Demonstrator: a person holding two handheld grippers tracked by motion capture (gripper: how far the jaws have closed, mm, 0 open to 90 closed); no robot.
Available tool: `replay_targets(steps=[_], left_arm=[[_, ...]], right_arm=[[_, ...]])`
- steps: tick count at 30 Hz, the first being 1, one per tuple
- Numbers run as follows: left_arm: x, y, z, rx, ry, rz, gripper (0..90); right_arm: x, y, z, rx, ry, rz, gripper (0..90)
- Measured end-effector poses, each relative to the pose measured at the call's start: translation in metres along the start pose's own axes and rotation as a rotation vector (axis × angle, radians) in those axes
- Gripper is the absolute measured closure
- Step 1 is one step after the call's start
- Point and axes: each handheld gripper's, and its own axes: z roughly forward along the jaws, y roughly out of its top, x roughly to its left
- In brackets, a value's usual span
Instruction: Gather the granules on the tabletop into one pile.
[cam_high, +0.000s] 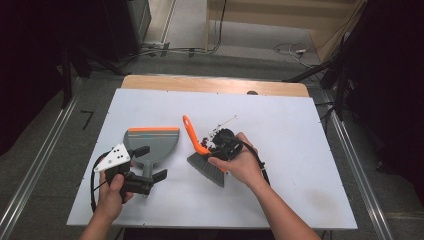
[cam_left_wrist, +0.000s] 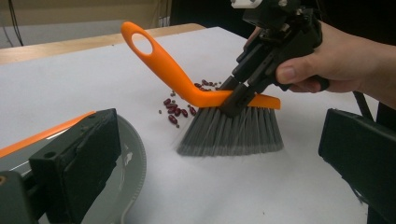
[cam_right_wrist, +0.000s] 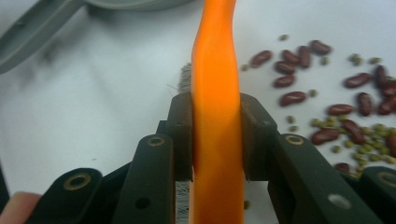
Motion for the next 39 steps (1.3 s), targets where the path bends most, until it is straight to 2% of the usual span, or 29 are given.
replay_targets(steps=[10,18,23,27,30,32,35,39], left_arm=[[-0.001,-0.001,0.001,0.004,0.005,-0.005,0.0],[0.0,-0.002,0.001,-0.002,0.011,-0.013,0.0],[0.002,-0.003,0.001,0.003,0.014,-0.013,0.0],[0.004,-0.003,0.0,0.003,0.022,-0.018,0.0],[0.004,-0.003,0.0,0.0,0.025,-0.021,0.0],[0.004,-0.003,0.001,-0.004,0.024,-0.021,0.0],[0.004,-0.003,0.002,-0.002,0.025,-0.02,0.0],[0.003,-0.003,0.002,-0.002,0.023,-0.018,0.0]], right_arm=[[-0.033,-0.005,-0.01,-0.021,-0.054,0.082,67.9],[-0.046,-0.009,-0.016,-0.04,-0.095,0.128,67.7],[-0.05,-0.012,-0.021,-0.046,-0.07,0.178,67.9],[-0.046,-0.012,-0.029,-0.095,-0.042,0.203,68.6],[-0.041,-0.008,-0.036,-0.154,0.02,0.245,68.8],[-0.033,-0.001,-0.035,-0.166,0.018,0.236,68.9],[-0.02,0.012,-0.025,-0.153,-0.005,0.218,68.9],[-0.011,0.024,0.001,-0.127,-0.007,0.242,68.9]])
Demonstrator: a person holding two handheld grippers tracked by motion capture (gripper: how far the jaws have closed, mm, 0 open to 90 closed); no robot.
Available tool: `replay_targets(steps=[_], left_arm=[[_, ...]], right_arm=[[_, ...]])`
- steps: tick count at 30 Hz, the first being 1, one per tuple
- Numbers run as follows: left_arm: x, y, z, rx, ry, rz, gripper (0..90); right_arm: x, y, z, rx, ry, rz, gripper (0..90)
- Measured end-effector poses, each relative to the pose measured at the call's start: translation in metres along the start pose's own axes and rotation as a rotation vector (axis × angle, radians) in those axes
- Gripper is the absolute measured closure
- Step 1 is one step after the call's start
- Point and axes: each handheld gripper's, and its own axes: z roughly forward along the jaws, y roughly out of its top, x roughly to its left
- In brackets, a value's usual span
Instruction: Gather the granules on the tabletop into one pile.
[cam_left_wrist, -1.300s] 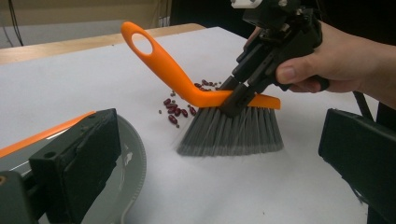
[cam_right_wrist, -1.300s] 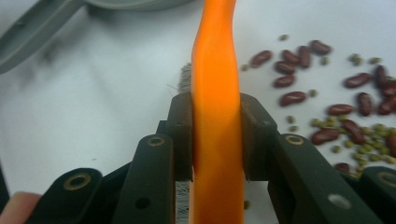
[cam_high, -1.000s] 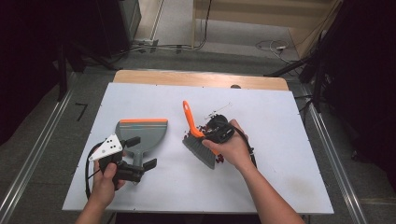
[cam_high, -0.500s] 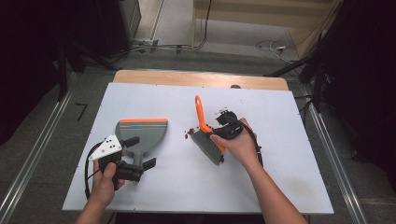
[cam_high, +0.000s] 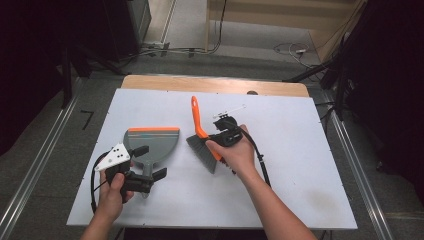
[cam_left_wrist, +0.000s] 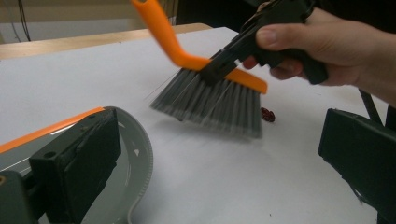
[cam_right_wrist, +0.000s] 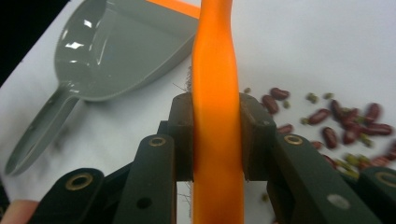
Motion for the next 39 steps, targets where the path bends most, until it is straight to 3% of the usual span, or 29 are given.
replay_targets(steps=[5,11,20,24,31,32,35,37,38,39], left_arm=[[0.001,-0.001,-0.001,0.005,-0.004,0.0,0.0],[0.001,-0.002,-0.002,0.005,-0.002,-0.003,0.0],[-0.002,-0.002,0.002,0.015,-0.004,0.005,0.0],[-0.002,-0.002,0.002,0.017,-0.002,0.002,0.0],[0.0,-0.002,0.003,0.019,-0.001,-0.003,0.0],[0.0,-0.002,0.003,0.02,-0.001,-0.003,0.0],[-0.001,-0.002,0.003,0.023,-0.001,-0.002,0.0],[-0.001,-0.002,0.003,0.021,-0.001,-0.005,0.0],[-0.001,-0.002,0.004,0.021,-0.001,-0.005,0.0],[-0.001,-0.002,0.004,0.022,0.0,-0.004,0.0]], right_arm=[[-0.009,0.003,0.014,0.005,-0.067,0.051,68.6],[-0.026,0.0,0.001,-0.011,-0.145,0.077,68.4],[-0.053,-0.014,-0.018,-0.045,-0.176,0.148,68.2],[-0.059,-0.018,-0.024,-0.059,-0.178,0.174,68.2],[-0.06,-0.015,-0.041,-0.126,-0.077,0.192,68.8],[-0.057,-0.008,-0.052,-0.152,-0.09,0.166,68.7],[-0.057,0.0,-0.062,-0.172,-0.11,0.134,68.8],[-0.057,0.009,-0.068,-0.185,-0.138,0.061,68.7],[-0.058,0.018,-0.07,-0.178,-0.183,-0.043,68.7],[-0.058,0.018,-0.07,-0.178,-0.183,-0.043,68.7]])
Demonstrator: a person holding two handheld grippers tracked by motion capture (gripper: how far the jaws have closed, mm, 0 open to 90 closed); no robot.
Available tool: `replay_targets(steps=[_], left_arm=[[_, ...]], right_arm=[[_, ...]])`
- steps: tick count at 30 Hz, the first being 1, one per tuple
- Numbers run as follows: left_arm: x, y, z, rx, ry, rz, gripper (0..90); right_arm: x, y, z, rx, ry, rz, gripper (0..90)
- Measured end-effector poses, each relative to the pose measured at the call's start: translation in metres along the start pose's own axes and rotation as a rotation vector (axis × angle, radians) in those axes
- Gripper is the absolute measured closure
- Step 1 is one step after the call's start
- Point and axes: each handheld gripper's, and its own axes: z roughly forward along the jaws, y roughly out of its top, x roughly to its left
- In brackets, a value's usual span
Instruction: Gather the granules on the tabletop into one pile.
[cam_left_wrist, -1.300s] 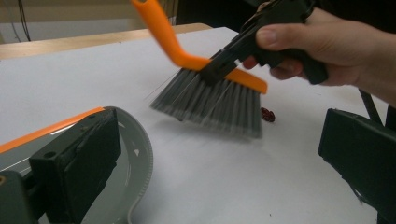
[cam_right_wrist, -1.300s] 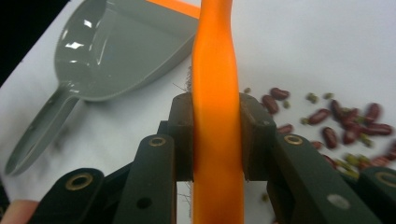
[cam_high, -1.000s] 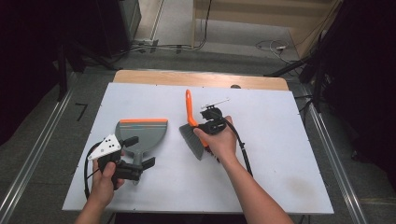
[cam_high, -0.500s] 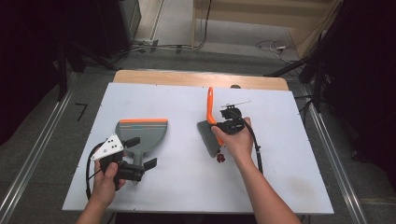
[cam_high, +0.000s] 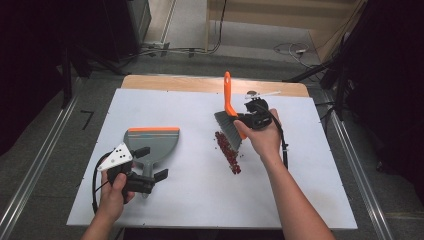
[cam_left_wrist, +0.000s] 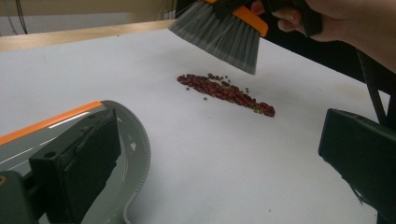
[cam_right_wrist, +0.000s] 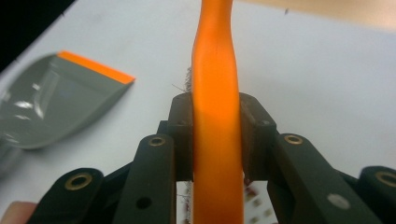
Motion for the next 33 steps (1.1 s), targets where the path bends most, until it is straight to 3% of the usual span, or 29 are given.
replay_targets(steps=[5,8,10,14,16,20,22,33], left_arm=[[0.0,0.0,0.001,0.004,0.002,-0.001,0.0],[0.001,-0.001,0.001,0.005,0.0,-0.004,0.0],[0.001,-0.002,0.002,0.009,0.001,-0.002,0.0],[0.003,-0.003,0.002,0.01,0.002,-0.008,0.0],[0.003,-0.003,0.001,0.009,0.003,-0.009,0.0],[0.003,-0.003,0.001,0.01,0.005,-0.006,0.0],[0.002,-0.002,0.001,0.011,0.006,-0.004,0.0],[-0.001,-0.002,0.003,0.016,0.001,0.003,0.0]], right_arm=[[0.0,0.013,0.02,0.032,-0.096,-0.339,68.7],[0.002,0.015,0.036,0.064,-0.104,-0.525,68.7],[0.004,0.015,0.046,0.061,-0.109,-0.61,68.7],[0.008,0.009,0.065,0.115,-0.112,-0.684,68.7],[0.009,0.006,0.069,0.121,-0.089,-0.684,68.8],[0.016,0.0,0.065,0.147,-0.04,-0.705,69.1],[0.019,-0.003,0.062,0.164,-0.017,-0.739,69.1],[0.027,-0.027,0.041,0.176,0.046,-0.781,68.9]])
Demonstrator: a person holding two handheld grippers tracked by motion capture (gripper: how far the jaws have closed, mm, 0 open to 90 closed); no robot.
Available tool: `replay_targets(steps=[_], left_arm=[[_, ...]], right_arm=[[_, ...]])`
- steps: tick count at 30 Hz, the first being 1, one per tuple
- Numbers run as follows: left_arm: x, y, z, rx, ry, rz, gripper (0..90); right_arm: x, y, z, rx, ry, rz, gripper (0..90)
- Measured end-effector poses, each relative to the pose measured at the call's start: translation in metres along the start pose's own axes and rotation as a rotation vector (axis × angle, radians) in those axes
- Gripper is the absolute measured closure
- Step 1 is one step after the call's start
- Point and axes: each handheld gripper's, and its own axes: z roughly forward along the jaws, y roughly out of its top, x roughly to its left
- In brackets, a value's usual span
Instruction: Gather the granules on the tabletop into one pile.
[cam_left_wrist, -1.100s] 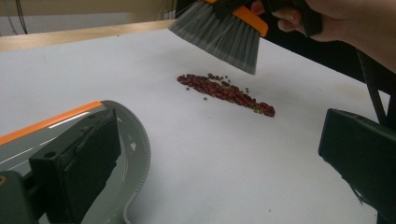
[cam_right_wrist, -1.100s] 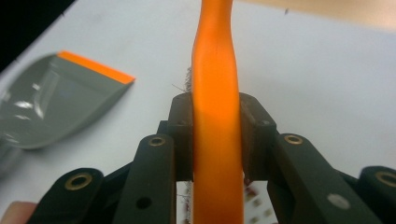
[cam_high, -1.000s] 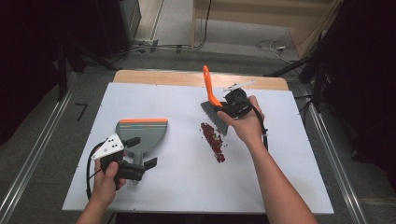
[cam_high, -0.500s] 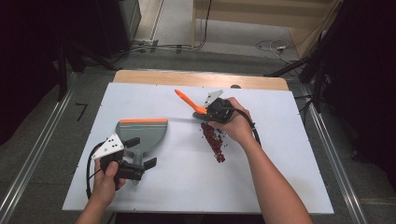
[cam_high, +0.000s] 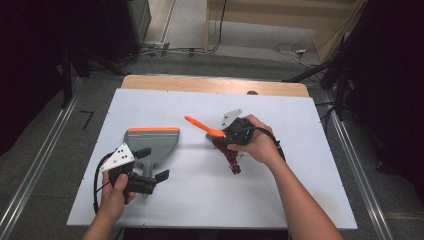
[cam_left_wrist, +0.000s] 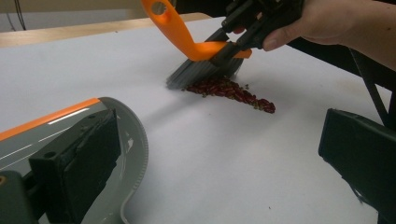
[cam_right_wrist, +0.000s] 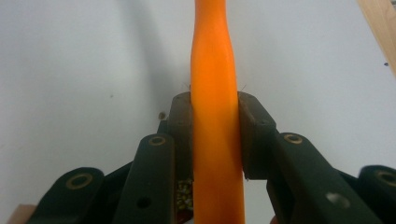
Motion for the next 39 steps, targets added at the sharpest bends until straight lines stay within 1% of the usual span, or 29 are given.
replay_targets(steps=[3,6,14,16,17,18,20,22,25,26,28,30,32,35,37,39], left_arm=[[0.0,0.0,0.0,0.001,0.0,-0.001,0.0],[0.0,0.0,0.0,0.003,-0.001,0.002,0.0],[-0.001,0.0,0.001,0.001,-0.004,0.001,0.0],[-0.001,0.0,0.001,0.002,-0.006,0.001,0.0],[-0.001,0.0,0.001,0.002,-0.005,0.002,0.0],[-0.002,0.0,0.001,0.002,-0.003,0.001,0.0],[-0.001,0.0,0.002,0.001,-0.003,0.0,0.0],[-0.001,0.0,0.002,0.001,-0.004,0.0,0.0],[0.0,-0.001,0.001,0.001,-0.002,-0.001,0.0],[0.0,-0.001,0.001,0.003,0.0,-0.001,0.0],[0.0,-0.001,0.002,0.005,-0.001,-0.005,0.0],[0.0,-0.001,0.002,0.005,-0.002,-0.006,0.0],[0.0,-0.001,0.002,0.003,0.001,-0.002,0.0],[0.001,0.0,0.0,-0.004,0.005,-0.005,0.0],[0.002,0.0,-0.001,-0.003,0.01,-0.005,0.0],[0.002,0.0,-0.002,-0.008,0.011,-0.008,0.0]], right_arm=[[0.006,-0.002,-0.003,-0.002,0.011,-0.009,68.9],[0.01,-0.004,-0.006,-0.002,0.011,-0.014,68.9],[0.023,-0.007,-0.013,0.011,0.031,-0.033,69.0],[0.025,-0.007,-0.014,0.007,0.022,-0.036,68.9],[0.026,-0.007,-0.015,0.012,0.01,-0.05,68.9],[0.027,-0.007,-0.016,0.012,0.001,-0.049,69.0],[0.027,-0.006,-0.02,-0.001,-0.008,-0.04,69.0],[0.025,-0.005,-0.026,-0.036,-0.004,-0.029,69.0],[0.023,-0.002,-0.042,-0.053,0.029,0.02,69.0],[0.023,-0.001,-0.048,-0.047,0.043,0.039,69.0],[0.026,0.001,-0.058,-0.042,0.088,0.073,69.0],[0.032,0.001,-0.066,-0.029,0.143,0.094,69.0],[0.041,0.002,-0.071,-0.026,0.178,0.08,69.0],[0.058,0.007,-0.072,-0.023,0.243,0.084,69.0],[0.072,0.012,-0.068,-0.02,0.29,0.087,69.0],[0.086,0.018,-0.058,-0.003,0.338,0.098,69.1]])
